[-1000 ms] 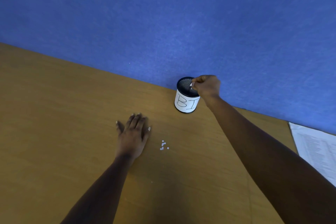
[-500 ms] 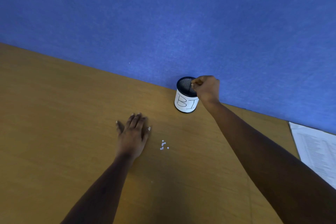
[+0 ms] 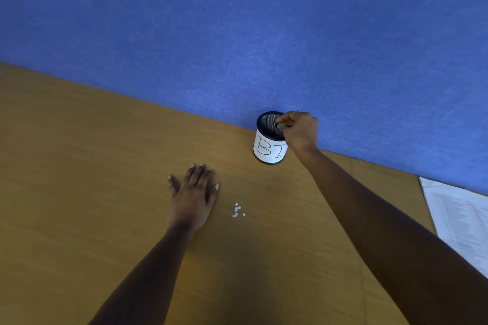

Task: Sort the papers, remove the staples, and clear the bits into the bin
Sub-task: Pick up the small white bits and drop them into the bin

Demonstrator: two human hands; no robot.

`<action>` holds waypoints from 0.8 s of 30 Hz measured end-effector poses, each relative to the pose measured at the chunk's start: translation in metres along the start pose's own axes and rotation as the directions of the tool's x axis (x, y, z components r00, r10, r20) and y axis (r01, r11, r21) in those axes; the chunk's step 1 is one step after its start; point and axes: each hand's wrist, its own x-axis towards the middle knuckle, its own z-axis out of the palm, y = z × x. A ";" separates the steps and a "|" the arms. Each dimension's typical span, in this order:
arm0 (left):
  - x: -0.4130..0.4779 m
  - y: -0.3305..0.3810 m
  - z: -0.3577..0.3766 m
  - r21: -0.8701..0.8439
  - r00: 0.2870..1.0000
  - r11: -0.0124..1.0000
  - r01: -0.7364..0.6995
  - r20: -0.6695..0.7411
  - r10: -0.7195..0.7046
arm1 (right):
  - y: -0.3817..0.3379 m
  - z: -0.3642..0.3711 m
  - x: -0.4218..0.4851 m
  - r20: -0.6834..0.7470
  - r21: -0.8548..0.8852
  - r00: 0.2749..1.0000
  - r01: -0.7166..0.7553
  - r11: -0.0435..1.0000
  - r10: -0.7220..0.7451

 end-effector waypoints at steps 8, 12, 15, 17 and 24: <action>-0.001 0.001 -0.001 -0.007 1.000 1.000 -0.006 -0.017 0.006 | -0.001 0.000 -0.002 -0.028 -0.011 0.997 0.068 0.998 -0.069; -0.001 0.001 0.000 -0.005 1.000 1.000 -0.008 -0.021 0.008 | -0.002 0.001 -0.005 -0.014 -0.054 0.993 0.114 0.992 -0.115; -0.001 0.000 0.001 0.002 1.000 1.000 -0.003 -0.021 0.003 | 0.001 0.002 -0.008 -0.018 -0.035 0.992 0.123 0.992 -0.124; -0.001 0.000 0.001 0.003 1.000 1.000 -0.004 -0.017 0.004 | 0.003 0.001 -0.011 -0.030 -0.018 0.992 0.124 0.992 -0.125; 0.000 -0.003 -0.006 -0.213 0.985 0.976 0.040 -0.155 -0.074 | 0.002 -0.007 -0.032 -0.103 0.045 0.973 0.211 0.976 -0.206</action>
